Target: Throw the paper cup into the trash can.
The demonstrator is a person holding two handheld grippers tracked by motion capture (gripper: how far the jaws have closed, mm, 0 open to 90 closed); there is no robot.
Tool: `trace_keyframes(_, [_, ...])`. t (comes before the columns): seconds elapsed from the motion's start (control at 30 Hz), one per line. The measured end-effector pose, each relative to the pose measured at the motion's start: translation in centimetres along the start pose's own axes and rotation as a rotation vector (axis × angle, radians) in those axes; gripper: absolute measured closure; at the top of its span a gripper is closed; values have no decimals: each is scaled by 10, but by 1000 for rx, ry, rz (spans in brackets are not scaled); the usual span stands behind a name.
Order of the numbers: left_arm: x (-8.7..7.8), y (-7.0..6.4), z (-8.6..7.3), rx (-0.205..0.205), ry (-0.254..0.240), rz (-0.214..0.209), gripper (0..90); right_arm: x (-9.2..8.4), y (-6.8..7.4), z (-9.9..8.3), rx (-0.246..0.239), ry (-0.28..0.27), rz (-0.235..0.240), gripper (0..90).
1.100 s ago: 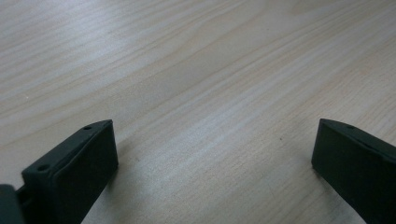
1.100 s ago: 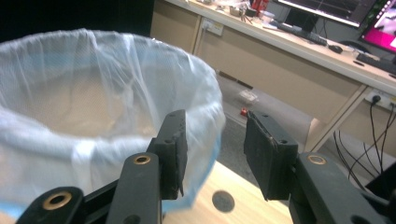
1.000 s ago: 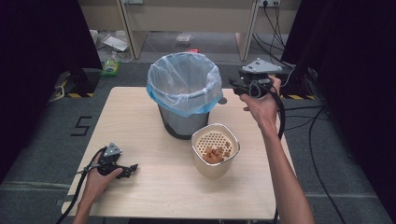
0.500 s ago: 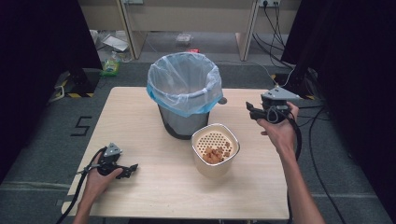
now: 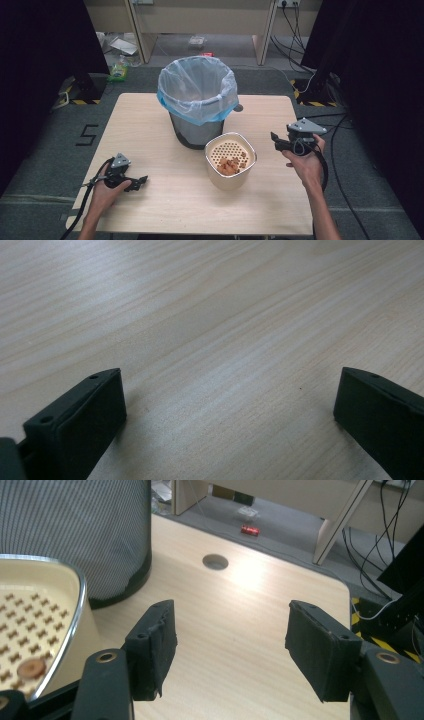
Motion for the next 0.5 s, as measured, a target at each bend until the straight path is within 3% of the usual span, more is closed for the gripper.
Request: trace_keyframes(0.5, [0, 0, 0, -1, -1, 2, 0, 2, 7, -57, -3, 47, -8, 349])
Point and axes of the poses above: each handheld gripper's, and its own axes: x roughly forward along the jaws, z roughly out of its top, y roughly to its left, the point moved 7 cm from there along x, roughly forward along the jaws, and after that the axes turned 10 degrees about x, right-handed, at the moved point
